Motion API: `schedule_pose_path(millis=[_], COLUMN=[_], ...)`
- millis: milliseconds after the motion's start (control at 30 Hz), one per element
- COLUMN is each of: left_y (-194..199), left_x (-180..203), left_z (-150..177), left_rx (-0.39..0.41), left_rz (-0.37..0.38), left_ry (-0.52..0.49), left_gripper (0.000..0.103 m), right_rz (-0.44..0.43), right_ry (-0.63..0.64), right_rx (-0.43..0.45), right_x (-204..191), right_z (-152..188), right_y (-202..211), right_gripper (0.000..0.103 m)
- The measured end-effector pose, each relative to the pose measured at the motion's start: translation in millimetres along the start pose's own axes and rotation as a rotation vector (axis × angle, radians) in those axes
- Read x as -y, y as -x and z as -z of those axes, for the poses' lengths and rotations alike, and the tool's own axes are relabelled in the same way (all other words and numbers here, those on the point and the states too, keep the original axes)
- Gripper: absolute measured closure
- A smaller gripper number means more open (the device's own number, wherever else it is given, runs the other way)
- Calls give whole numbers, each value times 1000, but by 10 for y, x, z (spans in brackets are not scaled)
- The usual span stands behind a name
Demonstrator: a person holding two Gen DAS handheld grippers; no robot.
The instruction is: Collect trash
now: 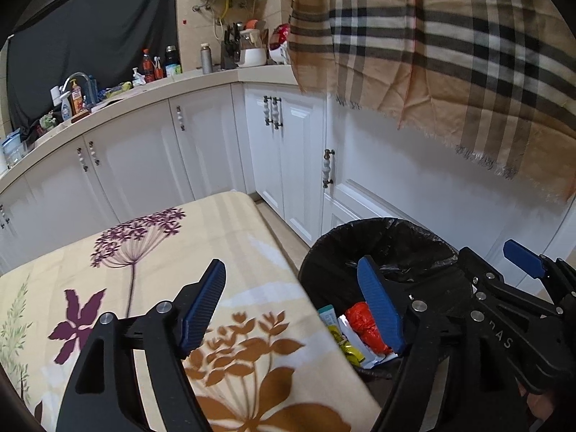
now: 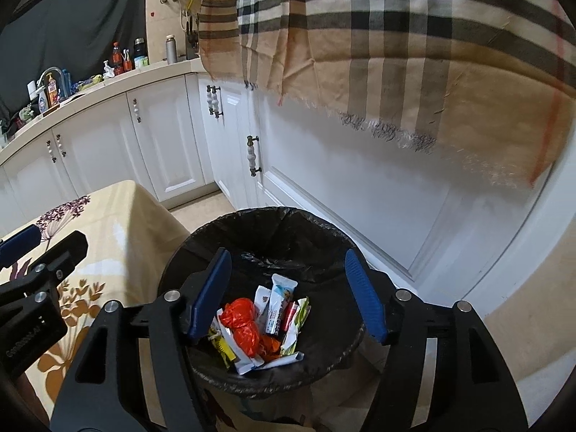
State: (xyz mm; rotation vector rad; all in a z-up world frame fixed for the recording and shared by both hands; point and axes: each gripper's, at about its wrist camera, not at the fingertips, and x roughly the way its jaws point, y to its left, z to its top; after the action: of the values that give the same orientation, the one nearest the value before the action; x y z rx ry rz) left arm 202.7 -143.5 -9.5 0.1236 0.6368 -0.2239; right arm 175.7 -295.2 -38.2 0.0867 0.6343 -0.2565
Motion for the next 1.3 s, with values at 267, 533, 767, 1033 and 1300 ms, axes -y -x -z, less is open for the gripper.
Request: schedule_pose_path(millis=[267, 533, 767, 1033, 1300], left_y=[395, 723, 1067, 1348, 1522], left_x=[-199, -413, -525, -591, -668], left_z=[156, 337, 459, 580, 673], left_rx=[34, 48, 83, 113, 131], left_rz=[-16, -32, -39, -58, -77], left_ry=[23, 46, 69, 77, 93], left_gripper=[26, 24, 21, 20, 19], right_rz=[-9, -12, -17, -20, -23], right_ry=[18, 30, 41, 60, 85], right_rx=[31, 57, 83, 115, 141], right_x=[-136, -223, -292, -351, -408], right_z=[51, 158, 272, 373, 487], right_y=[371, 721, 1016, 1330, 1600], right_gripper=[35, 32, 32, 31, 31])
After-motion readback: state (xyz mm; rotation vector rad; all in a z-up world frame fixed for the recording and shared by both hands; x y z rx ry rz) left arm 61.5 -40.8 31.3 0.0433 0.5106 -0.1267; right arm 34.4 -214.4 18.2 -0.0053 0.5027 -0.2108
